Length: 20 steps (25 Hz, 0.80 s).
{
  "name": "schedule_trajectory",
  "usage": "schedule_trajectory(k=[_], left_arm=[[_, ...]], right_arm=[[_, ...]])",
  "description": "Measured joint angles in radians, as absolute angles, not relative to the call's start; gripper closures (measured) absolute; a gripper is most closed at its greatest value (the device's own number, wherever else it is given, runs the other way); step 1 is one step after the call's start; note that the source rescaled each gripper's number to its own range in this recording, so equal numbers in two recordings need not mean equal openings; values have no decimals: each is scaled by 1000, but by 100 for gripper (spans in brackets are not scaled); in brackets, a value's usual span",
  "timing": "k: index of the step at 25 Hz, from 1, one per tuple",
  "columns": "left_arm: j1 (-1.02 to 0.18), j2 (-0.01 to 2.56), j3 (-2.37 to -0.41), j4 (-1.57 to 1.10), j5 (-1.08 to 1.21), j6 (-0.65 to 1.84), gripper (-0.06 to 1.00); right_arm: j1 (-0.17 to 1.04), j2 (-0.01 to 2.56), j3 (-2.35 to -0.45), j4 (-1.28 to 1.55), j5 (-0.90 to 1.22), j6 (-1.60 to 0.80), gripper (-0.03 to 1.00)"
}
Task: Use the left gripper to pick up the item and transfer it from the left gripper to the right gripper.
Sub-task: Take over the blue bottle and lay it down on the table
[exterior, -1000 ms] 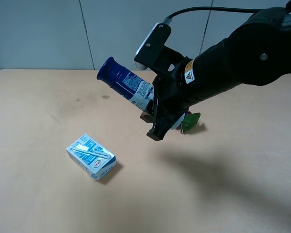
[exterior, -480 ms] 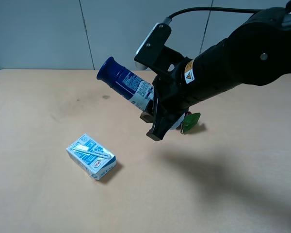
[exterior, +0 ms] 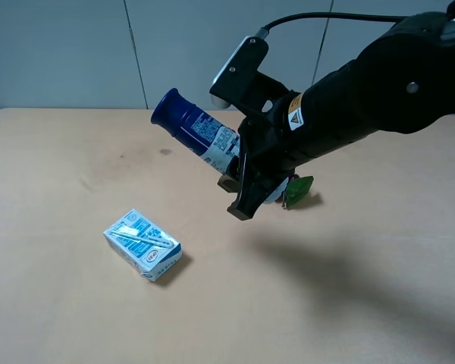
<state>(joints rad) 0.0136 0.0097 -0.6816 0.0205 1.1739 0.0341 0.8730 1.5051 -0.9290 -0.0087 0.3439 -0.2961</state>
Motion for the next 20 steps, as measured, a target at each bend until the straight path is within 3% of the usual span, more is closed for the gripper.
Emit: schedule_trajectory(k=[7, 20], left_arm=[[14, -5, -543, 28, 1170, -50, -4], [-24, -5, -497, -10, 1069, 11, 2]], right_arm=[[873, 1505, -929, 10, 344, -290, 97], [873, 1505, -929, 14, 345, -259, 97]])
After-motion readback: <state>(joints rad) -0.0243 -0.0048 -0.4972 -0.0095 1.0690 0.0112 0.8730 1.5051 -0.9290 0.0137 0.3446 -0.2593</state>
